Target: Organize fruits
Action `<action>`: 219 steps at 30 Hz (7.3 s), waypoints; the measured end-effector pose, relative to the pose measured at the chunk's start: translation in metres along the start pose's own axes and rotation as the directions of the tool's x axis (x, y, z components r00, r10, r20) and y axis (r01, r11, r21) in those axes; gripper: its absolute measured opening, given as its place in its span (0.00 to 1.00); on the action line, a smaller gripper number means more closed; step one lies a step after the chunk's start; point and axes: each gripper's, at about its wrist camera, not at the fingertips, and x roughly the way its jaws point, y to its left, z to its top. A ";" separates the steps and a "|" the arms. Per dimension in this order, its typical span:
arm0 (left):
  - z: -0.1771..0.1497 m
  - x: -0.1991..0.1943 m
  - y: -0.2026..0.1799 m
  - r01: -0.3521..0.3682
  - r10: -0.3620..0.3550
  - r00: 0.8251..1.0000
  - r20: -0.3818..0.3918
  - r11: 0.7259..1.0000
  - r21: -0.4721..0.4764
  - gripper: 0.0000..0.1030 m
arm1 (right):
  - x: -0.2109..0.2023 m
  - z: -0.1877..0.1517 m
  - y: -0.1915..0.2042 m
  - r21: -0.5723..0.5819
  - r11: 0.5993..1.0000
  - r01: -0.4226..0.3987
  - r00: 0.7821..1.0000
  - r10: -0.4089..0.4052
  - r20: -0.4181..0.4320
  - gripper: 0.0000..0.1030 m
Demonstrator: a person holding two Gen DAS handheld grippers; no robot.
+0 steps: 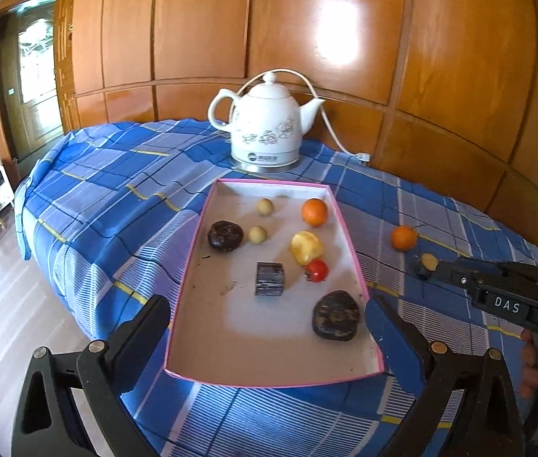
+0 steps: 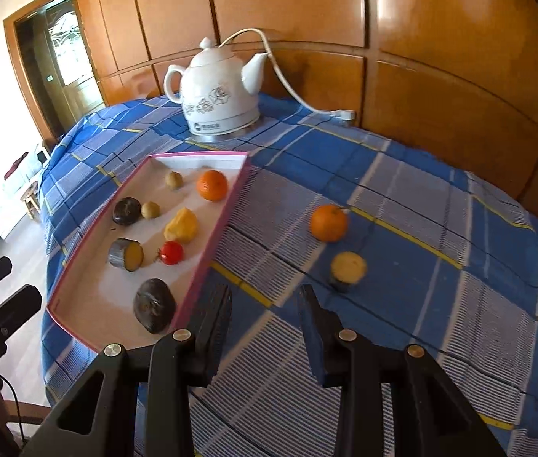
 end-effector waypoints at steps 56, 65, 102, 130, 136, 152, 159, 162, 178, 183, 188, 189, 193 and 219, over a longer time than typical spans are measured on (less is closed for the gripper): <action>0.004 0.176 -0.213 0.278 -0.204 0.941 -0.269 0.920 0.275 0.32 | -0.004 -0.014 -0.168 0.265 0.956 0.127 0.991 -0.110 -0.075 0.35; -0.027 0.158 -0.195 0.239 -0.201 0.967 -0.155 0.927 0.290 0.32 | 0.002 -0.019 -0.155 0.216 0.972 0.096 0.993 -0.080 -0.083 0.35; -0.032 0.158 -0.189 0.268 -0.243 0.962 -0.125 0.926 0.267 0.32 | 0.134 0.073 -0.095 -0.015 0.995 -0.103 0.957 0.095 -0.273 0.38; -0.029 0.155 -0.201 0.215 -0.177 0.973 -0.146 0.922 0.321 0.32 | 0.053 -0.040 -0.165 0.077 0.996 0.038 0.958 -0.014 -0.287 0.39; -0.019 0.153 -0.202 0.222 -0.169 0.963 -0.208 0.938 0.268 0.31 | 0.058 -0.038 -0.161 0.048 0.998 0.041 0.956 -0.025 -0.292 0.39; 0.020 0.054 -0.174 0.247 -0.237 0.969 -0.069 0.938 0.244 0.31 | 0.061 -0.039 -0.153 0.013 0.998 0.058 0.960 -0.052 -0.275 0.39; 0.026 0.031 -0.146 0.222 -0.217 0.975 -0.047 0.953 0.205 0.31 | 0.060 -0.042 -0.148 -0.005 0.998 0.066 0.963 -0.065 -0.262 0.39; 0.024 0.024 -0.136 0.208 -0.206 0.978 -0.034 0.958 0.196 0.31 | 0.059 -0.044 -0.146 -0.010 0.998 0.068 0.964 -0.069 -0.256 0.39; 0.018 0.010 -0.093 0.143 -0.143 0.990 -0.014 0.979 0.143 0.31 | 0.051 -0.050 -0.139 -0.046 0.995 0.085 0.969 -0.093 -0.229 0.39; 0.018 0.013 -0.081 0.119 -0.117 0.993 -0.018 0.986 0.120 0.31 | 0.051 -0.049 -0.139 -0.048 0.995 0.084 0.969 -0.093 -0.228 0.39; 0.017 0.019 -0.072 0.104 -0.102 0.994 -0.027 0.989 0.103 0.31 | 0.051 -0.048 -0.141 -0.050 0.995 0.080 0.970 -0.090 -0.227 0.39; 0.017 0.020 -0.071 0.101 -0.099 0.995 -0.028 0.990 0.102 0.31 | 0.051 -0.047 -0.141 -0.051 0.996 0.080 0.970 -0.089 -0.227 0.39; 0.017 0.025 -0.065 0.090 -0.087 0.996 -0.037 0.992 0.089 0.31 | 0.051 -0.047 -0.141 -0.054 0.995 0.078 0.970 -0.088 -0.226 0.39; 0.006 0.066 -0.014 -0.022 0.023 0.996 -0.092 1.000 0.014 0.31 | 0.052 -0.047 -0.142 -0.057 0.996 0.073 0.973 -0.083 -0.217 0.39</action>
